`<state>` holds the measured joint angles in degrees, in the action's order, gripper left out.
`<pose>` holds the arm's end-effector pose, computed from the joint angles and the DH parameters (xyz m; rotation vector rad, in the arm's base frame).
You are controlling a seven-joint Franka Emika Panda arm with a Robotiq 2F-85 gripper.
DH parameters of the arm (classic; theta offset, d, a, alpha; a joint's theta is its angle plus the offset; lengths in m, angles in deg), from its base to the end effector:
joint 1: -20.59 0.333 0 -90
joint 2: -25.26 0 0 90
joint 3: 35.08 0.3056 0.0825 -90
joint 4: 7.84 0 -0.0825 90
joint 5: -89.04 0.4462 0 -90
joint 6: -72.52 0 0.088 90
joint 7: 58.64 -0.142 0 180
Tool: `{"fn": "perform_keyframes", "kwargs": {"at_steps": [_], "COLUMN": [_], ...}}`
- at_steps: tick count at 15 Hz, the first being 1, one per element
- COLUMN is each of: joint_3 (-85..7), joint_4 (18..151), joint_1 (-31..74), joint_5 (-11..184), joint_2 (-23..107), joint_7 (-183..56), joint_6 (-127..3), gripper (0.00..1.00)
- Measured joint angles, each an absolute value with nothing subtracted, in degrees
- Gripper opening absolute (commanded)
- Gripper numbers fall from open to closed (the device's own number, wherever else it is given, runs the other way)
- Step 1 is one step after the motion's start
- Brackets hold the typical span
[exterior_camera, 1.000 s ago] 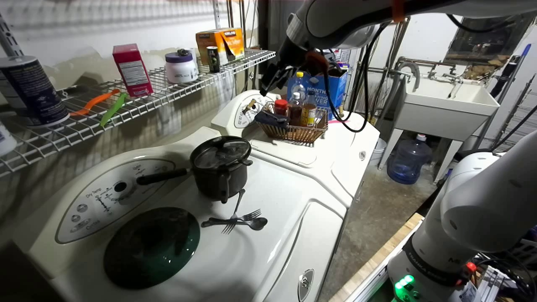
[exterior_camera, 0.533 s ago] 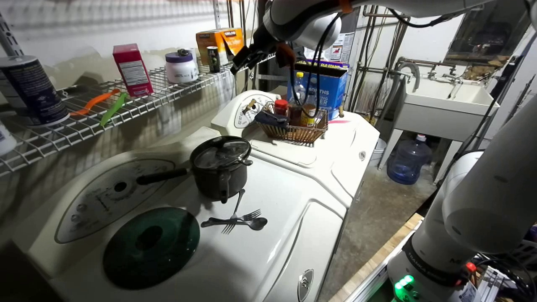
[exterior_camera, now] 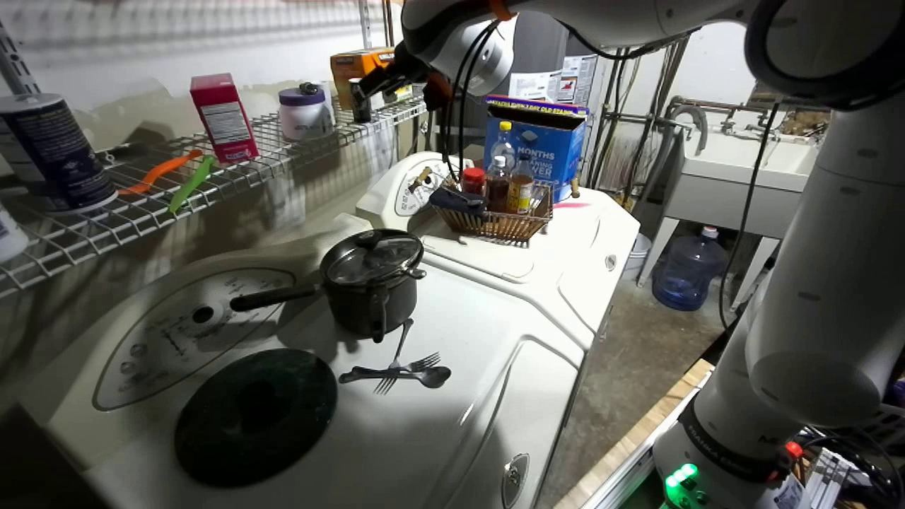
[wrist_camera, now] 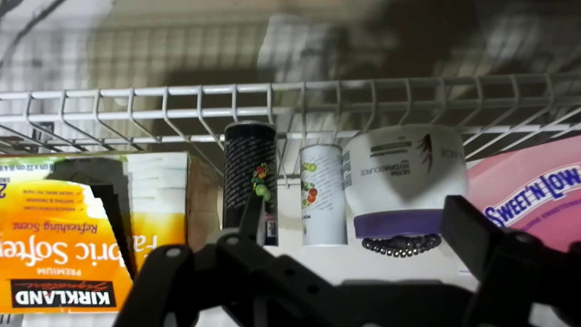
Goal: Pick up the black container from the right side of the shelf and put it on the left washing machine.
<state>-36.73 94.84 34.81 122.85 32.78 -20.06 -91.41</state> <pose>0.7206 0.1358 0.5284 -2.5562 -0.5263 -1.3820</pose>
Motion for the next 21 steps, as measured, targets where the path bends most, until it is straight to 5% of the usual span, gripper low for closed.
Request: {"fn": "perform_keyframes", "kwargs": {"at_steps": [9, 11, 18, 21], "joint_3": [-33.32, -32.32, -30.54, -30.71], "joint_4": [79.97, 77.71, 73.41, 73.38], "joint_1": [29.82, 28.75, 27.2, 27.19], "joint_5": [135.93, 137.13, 138.06, 137.98], "joint_2": [44.52, 46.57, 51.17, 51.16], "joint_7": [-7.2, -5.84, -4.29, -4.61], "joint_6": [-92.38, -92.37, -92.34, -92.33], "gripper": [1.0, 0.74, 0.24, 0.2]}}
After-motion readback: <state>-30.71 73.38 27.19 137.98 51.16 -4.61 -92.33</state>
